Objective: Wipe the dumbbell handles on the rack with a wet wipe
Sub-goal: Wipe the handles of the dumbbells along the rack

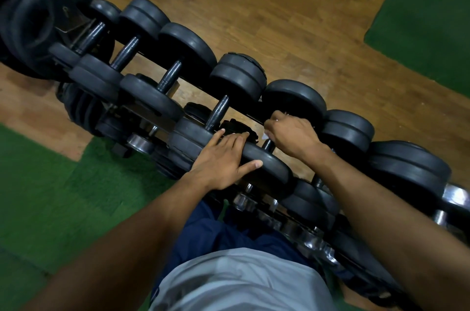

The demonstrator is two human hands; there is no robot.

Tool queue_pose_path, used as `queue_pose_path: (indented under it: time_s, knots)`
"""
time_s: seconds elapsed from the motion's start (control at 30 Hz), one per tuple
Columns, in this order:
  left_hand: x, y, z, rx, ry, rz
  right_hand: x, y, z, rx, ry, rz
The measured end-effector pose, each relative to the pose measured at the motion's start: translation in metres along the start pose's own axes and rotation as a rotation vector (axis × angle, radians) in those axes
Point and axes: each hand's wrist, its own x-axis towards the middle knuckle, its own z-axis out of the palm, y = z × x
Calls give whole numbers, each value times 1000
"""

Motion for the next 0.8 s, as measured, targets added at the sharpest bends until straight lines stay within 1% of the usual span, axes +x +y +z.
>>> queue_pose_path:
  time_s: [0.07,0.2,0.3,0.4,0.47,0.53,0.63,0.7,0.8]
  knots:
    - [0,0,1,-3,7,-1,3,2,1,-46,-37,-36]
    - [0,0,0,-11,1,-1,14,5,-10,-166,-12,36]
    - [0,0,2,-12,3,2,21,5,-15,-242,-61,22]
    - [0,-1,2,-13,7,2,28,4,-14,-261,-111,-4]
    - [0,-1,1,-16,13,2,33,2,-15,-230,-199,15]
    - [0,0,0,-20,15,3,39,-2,-20,-192,-339,16]
    - [0,1,0,-20,11,7,41,-12,-23,-115,-525,-65]
    - [0,0,0,-21,16,5,39,-19,-21,-50,-603,-128]
    - [1,1,1,-19,15,5,34,-21,-19,39,-633,-196]
